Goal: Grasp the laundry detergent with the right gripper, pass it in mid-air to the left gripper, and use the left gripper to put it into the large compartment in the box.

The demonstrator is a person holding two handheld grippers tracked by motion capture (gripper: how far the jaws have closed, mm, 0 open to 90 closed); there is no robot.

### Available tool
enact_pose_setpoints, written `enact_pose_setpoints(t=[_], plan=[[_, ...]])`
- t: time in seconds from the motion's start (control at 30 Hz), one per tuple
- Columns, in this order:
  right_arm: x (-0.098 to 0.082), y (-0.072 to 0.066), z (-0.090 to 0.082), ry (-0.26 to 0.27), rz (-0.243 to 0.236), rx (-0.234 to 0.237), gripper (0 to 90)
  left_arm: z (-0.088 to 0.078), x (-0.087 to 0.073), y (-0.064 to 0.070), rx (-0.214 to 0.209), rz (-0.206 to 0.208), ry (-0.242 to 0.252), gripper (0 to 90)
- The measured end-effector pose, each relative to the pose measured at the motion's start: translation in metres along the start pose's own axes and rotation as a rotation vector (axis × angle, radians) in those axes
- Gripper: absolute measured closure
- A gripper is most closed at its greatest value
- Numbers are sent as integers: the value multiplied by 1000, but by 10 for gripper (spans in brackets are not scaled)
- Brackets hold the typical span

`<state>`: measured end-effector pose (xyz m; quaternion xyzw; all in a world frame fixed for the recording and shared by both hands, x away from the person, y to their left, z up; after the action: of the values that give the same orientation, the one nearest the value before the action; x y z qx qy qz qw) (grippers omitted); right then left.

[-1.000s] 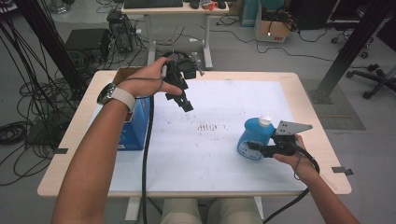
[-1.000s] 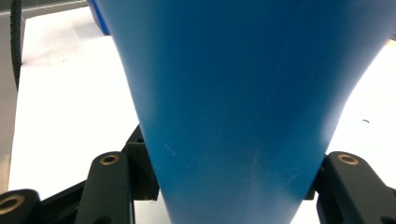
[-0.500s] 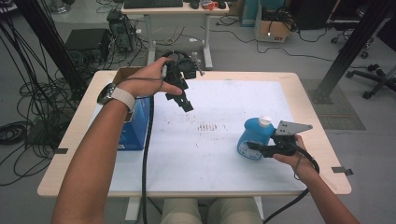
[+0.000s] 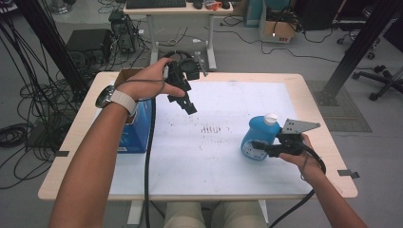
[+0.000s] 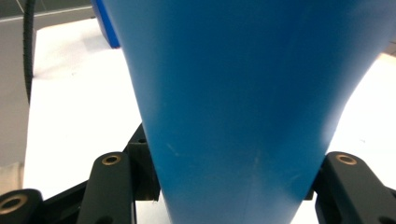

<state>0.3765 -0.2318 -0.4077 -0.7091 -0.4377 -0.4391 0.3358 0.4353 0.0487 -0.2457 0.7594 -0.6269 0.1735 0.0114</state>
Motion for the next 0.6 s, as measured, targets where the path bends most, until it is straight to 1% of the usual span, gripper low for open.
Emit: enact_pose_setpoints(t=[0.07,0.13,0.4,0.47,0.53,0.6], plan=[[5,0,-2,5,-1,9,435,-2,0,2,4,1,3,116],[10,-1,-4,4,-8,15,435,-7,1,4,16,1,7,116],[28,-6,-12,-23,-17,52,434,-22,6,12,25,-2,8,115],[34,-9,-14,-24,-16,81,434,-26,9,14,31,-1,10,104],[40,-12,-15,-25,-17,106,434,-32,13,17,20,-4,25,95],[50,-18,-18,-32,-22,139,433,-36,16,17,20,0,29,94]])
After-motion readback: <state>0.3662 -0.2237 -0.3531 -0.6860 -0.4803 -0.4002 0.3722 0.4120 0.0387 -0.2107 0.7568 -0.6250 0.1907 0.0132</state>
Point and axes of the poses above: each handheld gripper's, and its own axes: z roughly forward along the jaws, x roughly out of its top, y roughly to its right, the point moved 6 cm from there along z, roughly forward along the jaws, and after that the axes turned 8 degrees about x, right-handed, at the moved point
